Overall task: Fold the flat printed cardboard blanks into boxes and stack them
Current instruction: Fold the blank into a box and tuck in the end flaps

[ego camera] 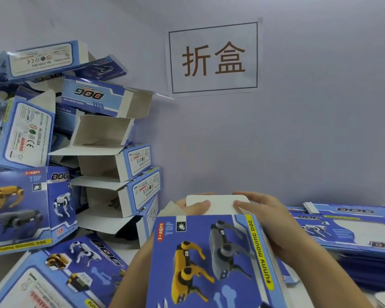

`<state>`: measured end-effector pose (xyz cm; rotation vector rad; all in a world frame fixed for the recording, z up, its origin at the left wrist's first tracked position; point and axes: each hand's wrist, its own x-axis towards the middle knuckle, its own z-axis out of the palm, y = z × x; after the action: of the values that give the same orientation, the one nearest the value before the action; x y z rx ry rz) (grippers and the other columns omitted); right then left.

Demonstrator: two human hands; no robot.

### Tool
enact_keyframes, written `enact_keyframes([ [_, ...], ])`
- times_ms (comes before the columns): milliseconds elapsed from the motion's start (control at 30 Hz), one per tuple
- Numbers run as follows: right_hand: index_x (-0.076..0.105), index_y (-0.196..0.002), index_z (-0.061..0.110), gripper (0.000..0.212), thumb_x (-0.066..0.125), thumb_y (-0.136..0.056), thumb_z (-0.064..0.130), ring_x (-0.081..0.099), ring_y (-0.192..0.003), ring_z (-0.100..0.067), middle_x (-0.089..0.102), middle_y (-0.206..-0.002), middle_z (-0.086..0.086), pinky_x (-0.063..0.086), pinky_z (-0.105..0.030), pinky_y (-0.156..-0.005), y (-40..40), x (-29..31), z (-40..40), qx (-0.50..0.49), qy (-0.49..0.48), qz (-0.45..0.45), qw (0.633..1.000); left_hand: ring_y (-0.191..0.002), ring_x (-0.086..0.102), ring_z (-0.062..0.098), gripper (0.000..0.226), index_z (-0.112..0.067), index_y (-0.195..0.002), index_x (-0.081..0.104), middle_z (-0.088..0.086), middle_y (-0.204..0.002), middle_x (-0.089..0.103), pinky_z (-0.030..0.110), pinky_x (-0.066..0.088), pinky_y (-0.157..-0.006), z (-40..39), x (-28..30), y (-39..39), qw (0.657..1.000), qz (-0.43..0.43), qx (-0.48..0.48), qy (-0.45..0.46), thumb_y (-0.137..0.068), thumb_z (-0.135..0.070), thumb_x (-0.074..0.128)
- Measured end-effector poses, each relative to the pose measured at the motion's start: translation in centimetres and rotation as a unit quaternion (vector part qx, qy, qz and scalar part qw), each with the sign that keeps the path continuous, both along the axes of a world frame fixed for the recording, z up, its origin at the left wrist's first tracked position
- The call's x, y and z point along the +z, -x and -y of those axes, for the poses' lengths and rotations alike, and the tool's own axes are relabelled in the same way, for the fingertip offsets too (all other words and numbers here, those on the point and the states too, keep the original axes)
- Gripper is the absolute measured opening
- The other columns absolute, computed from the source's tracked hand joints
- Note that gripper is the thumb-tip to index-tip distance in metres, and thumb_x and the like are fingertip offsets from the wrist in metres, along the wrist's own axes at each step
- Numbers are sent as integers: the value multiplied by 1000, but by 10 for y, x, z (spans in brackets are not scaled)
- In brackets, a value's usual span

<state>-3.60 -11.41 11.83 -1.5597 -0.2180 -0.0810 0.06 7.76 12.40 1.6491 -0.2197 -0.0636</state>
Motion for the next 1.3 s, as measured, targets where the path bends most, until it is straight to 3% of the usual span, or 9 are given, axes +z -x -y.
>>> enact_keyframes([
  [67, 67, -111, 10, 18, 62, -95, 17, 74, -73, -31, 76, -90, -18, 60, -37, -65, -1, -1, 0, 10, -3, 4, 1000, -79, 74, 23, 49, -10, -111, 66, 9, -92, 78, 35, 62, -72, -7, -7, 1, 999, 35, -13, -12, -73, -40, 72],
  [167, 66, -113, 11, 20, 65, -93, 14, 74, -75, -33, 76, -91, -19, 60, -40, -66, -3, -3, -1, 2, -26, 10, 1000, -65, 74, 13, 23, -18, -98, 65, -2, -75, 77, 23, 58, -53, -13, -11, -3, 997, 60, -47, 0, -78, -28, 71],
  [433, 70, -104, 21, 21, 66, -91, 5, 73, -71, -35, 75, -90, -23, 61, -40, -59, -4, -3, -2, 26, -68, 24, 997, -86, 74, 17, 41, -9, -121, 62, 4, -96, 75, 28, 61, -68, -16, -11, -3, 991, 126, -52, 8, -80, -11, 68],
  [667, 72, -68, 17, 28, 67, -87, -3, 61, -55, -27, 66, -67, -20, 51, -29, -51, 1, -1, -9, -20, -63, 66, 996, -68, 71, 3, 21, -18, -98, 69, -13, -71, 74, 15, 53, -55, -19, -12, -7, 990, 129, -39, -33, -86, -1, 70],
  [833, 70, -99, 13, 16, 63, -91, 1, 67, -59, -32, 72, -80, -27, 55, -34, -53, 4, -1, -8, -47, -76, 40, 995, -75, 73, 9, 28, -17, -118, 65, -9, -82, 75, 16, 55, -58, -12, -10, -10, 994, 110, -5, -27, -90, -12, 66],
  [967, 68, -111, 20, 22, 64, -93, 8, 72, -65, -33, 75, -87, -21, 59, -45, -67, 0, -3, 6, -78, -86, 24, 993, -104, 63, 27, 35, 7, -135, 50, 20, -132, 60, 22, 50, -86, -10, 0, -11, 998, 54, -15, 24, -106, -9, 39],
  [1067, 64, -115, 25, 21, 62, -96, 15, 74, -67, -31, 76, -85, -17, 61, -45, -67, -4, -6, 18, -104, -86, 2, 991, -84, 62, 14, 45, -4, -114, 63, 12, -107, 67, 16, 50, -69, -1, 15, -4, 999, 17, 10, 32, -106, -33, 29],
  [1200, 67, -113, 27, 20, 60, -97, 16, 72, -58, -27, 76, -79, -13, 60, -40, -55, -7, -6, 26, -182, -119, 17, 976, -50, 70, 17, 66, -9, -66, 78, 10, -61, 72, 20, 50, -41, 0, 17, 25, 984, 0, -103, 142, -99, -49, 38],
  [1300, 67, -112, 27, 18, 59, -98, 18, 69, -50, -20, 74, -84, -12, 55, -32, -46, -9, -6, 33, -235, -165, 39, 957, -57, 73, 19, 53, -19, -65, 81, 9, -72, 76, 22, 55, -48, 2, 20, 47, 979, 1, -117, 169, -87, -55, 50],
])
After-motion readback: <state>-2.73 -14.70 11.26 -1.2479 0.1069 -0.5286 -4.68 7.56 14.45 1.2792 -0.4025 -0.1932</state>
